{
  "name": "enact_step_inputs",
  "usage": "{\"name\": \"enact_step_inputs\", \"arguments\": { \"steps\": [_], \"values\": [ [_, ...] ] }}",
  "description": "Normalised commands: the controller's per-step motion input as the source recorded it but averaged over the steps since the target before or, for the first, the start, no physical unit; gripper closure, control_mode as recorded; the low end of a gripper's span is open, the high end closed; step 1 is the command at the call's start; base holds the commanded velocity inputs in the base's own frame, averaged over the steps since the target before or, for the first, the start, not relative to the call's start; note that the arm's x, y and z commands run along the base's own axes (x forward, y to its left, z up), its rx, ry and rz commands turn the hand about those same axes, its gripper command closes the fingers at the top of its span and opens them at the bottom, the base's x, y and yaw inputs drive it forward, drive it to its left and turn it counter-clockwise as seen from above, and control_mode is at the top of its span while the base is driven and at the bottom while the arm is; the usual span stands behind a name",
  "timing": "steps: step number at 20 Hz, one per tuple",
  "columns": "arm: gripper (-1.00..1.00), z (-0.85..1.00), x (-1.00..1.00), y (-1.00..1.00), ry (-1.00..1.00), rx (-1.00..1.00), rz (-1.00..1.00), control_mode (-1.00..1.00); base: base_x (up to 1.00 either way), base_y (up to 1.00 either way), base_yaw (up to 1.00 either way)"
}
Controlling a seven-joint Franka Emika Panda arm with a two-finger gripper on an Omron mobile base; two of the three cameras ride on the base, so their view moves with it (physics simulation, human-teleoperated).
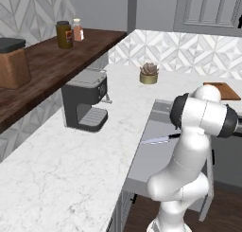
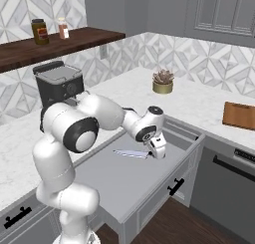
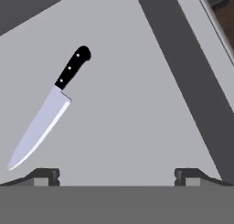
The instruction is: Pick up the knife from the drawer and place it on the cutting board. Then place the meat from the plate to the cutting board.
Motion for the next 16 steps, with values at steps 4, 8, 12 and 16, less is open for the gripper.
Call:
{"name": "enact_step_inputs", "arguments": {
  "steps": [4, 8, 12, 16],
  "values": [
    [-1.00, -0.01, 0.53, 0.00, 0.07, 0.16, -0.10, -1.00, 0.00, 0.00, 0.00],
    [-1.00, -0.10, 0.61, 0.00, 0.28, 0.11, -0.02, -1.00, 0.00, 0.00, 0.00],
    [-1.00, -0.34, 0.48, -0.01, 0.23, 0.01, -0.03, -1.00, 0.00, 0.00, 0.00],
    [-1.00, -0.37, 0.21, -0.13, 0.02, 0.00, -0.04, -1.00, 0.00, 0.00, 0.00]
  ]
}}
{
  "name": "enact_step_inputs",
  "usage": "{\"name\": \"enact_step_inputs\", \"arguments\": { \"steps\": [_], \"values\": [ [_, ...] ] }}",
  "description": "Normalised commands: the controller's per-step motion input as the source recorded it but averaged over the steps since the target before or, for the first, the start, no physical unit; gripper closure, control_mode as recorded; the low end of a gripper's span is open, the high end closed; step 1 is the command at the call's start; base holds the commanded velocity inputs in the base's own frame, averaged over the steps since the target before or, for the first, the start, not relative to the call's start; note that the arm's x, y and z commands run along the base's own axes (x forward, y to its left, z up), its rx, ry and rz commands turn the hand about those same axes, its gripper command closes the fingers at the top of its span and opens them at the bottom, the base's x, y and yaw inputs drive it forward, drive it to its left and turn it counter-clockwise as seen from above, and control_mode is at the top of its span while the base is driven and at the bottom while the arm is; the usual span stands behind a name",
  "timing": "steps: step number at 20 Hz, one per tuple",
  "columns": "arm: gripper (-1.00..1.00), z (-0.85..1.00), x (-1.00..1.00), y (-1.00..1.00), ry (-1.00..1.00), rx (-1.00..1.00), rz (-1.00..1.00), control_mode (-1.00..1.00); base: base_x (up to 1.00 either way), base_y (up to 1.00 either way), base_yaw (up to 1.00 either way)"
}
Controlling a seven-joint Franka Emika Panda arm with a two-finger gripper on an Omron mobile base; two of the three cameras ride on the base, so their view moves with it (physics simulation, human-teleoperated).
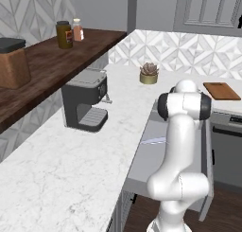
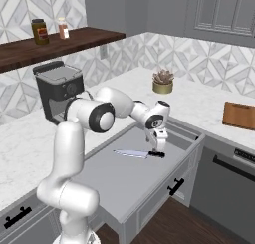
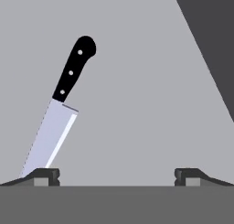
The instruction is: Pick up the knife from the drawer and place it on the cutting board. Then place the meat from the plate to the cutting board.
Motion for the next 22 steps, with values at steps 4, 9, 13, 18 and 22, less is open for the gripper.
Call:
{"name": "enact_step_inputs", "arguments": {
  "steps": [4, 9, 13, 18, 22],
  "values": [
    [-1.00, -0.36, 0.21, -0.19, 0.00, 0.00, -0.02, -1.00, 0.00, 0.00, 0.00],
    [-1.00, -0.42, 0.14, -0.01, -0.01, 0.00, 0.00, -1.00, 0.00, 0.00, 0.00],
    [-1.00, -0.38, 0.21, 0.00, 0.00, 0.00, -0.02, -1.00, 0.00, 0.00, 0.00],
    [-1.00, -0.25, 0.25, 0.01, 0.00, -0.01, -0.06, -1.00, 0.00, 0.00, 0.00],
    [-1.00, -0.26, 0.34, 0.00, 0.00, -0.03, -0.09, -1.00, 0.00, 0.00, 0.00]
  ]
}}
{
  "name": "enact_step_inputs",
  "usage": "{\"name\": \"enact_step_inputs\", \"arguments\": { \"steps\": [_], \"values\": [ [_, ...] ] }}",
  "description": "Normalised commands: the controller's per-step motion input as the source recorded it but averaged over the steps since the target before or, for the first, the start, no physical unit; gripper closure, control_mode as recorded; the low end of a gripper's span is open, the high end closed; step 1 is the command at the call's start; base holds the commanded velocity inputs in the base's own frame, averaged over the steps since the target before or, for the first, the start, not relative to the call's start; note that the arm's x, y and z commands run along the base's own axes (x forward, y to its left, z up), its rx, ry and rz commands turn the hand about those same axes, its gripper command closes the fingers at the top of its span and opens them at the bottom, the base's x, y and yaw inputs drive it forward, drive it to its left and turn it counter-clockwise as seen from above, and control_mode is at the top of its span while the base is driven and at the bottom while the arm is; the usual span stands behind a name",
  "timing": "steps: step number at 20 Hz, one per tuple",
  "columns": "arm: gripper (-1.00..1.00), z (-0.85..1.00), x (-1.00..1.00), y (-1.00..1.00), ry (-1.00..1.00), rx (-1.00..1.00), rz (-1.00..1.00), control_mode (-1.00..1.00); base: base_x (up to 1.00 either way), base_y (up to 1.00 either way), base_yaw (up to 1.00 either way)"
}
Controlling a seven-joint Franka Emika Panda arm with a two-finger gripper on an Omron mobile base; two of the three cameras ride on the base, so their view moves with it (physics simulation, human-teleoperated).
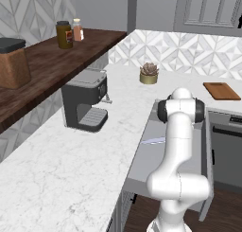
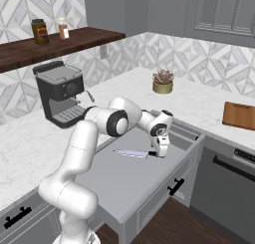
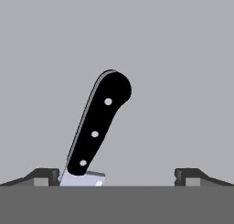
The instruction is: Pick up the knife from the drawer and place it on the cutting board. Then place the meat from the plate to the cutting board.
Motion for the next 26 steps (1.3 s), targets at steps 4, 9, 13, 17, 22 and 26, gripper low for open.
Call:
{"name": "enact_step_inputs", "arguments": {
  "steps": [4, 9, 13, 17, 22, 26],
  "values": [
    [-1.00, -0.35, 0.22, 0.00, 0.00, -0.03, -0.07, -1.00, 0.00, 0.00, 0.00],
    [-1.00, -0.27, 0.26, 0.00, 0.00, -0.02, -0.07, -1.00, 0.00, 0.00, 0.00],
    [-1.00, -0.29, 0.10, 0.00, 0.00, 0.00, -0.04, -1.00, 0.00, 0.00, 0.00],
    [1.00, -0.37, 0.00, 0.00, 0.00, 0.00, -0.02, -1.00, 0.00, 0.00, 0.00],
    [1.00, -0.30, 0.00, 0.00, 0.00, 0.00, -0.01, -1.00, 0.00, 0.00, 0.00],
    [1.00, -0.05, -0.05, 0.00, 0.00, 0.00, -0.04, -1.00, 0.00, 0.00, 0.00]
  ]
}}
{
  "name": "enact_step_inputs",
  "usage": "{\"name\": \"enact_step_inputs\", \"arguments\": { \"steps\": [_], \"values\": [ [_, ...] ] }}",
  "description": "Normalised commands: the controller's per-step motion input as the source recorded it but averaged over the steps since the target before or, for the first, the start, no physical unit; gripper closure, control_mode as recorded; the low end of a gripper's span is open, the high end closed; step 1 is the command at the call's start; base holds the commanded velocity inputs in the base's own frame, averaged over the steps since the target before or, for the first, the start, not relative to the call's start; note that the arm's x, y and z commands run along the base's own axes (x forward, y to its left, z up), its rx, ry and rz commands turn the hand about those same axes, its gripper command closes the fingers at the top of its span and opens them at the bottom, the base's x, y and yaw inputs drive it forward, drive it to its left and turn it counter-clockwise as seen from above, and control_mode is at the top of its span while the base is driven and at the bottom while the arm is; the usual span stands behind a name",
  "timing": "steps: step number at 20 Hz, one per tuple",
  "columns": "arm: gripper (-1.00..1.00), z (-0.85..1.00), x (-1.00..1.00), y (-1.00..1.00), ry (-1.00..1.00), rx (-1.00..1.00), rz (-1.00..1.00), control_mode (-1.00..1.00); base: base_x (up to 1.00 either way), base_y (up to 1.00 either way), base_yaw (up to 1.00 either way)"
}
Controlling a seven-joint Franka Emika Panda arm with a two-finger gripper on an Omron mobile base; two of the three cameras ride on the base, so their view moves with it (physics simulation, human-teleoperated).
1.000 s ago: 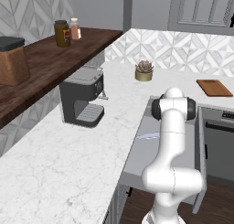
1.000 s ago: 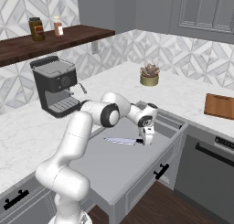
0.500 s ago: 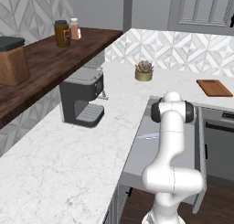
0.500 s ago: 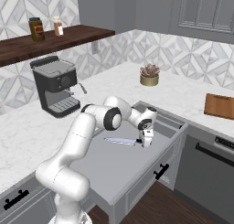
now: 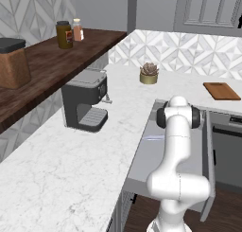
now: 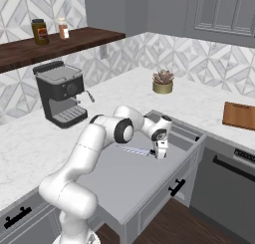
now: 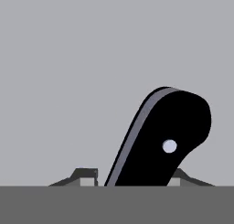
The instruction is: Pick up the knife from the drawer and place it on the cutting board. Then place the meat from the plate to the cutting board.
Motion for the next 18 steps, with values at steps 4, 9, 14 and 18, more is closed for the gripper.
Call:
{"name": "enact_step_inputs", "arguments": {
  "steps": [4, 9, 14, 18],
  "values": [
    [1.00, 0.00, -0.38, 0.00, 0.00, 0.00, -0.05, -1.00, 0.00, 0.00, 0.00],
    [1.00, 0.00, -0.99, 0.00, -0.09, 0.00, -0.04, -1.00, 0.00, 0.00, 0.00],
    [1.00, 0.73, -0.81, 0.04, -0.18, 0.00, -0.04, -1.00, 0.00, 0.00, 0.00],
    [1.00, 1.00, -0.51, 0.23, -0.09, 0.00, -0.04, -1.00, 0.00, 0.00, 0.00]
  ]
}}
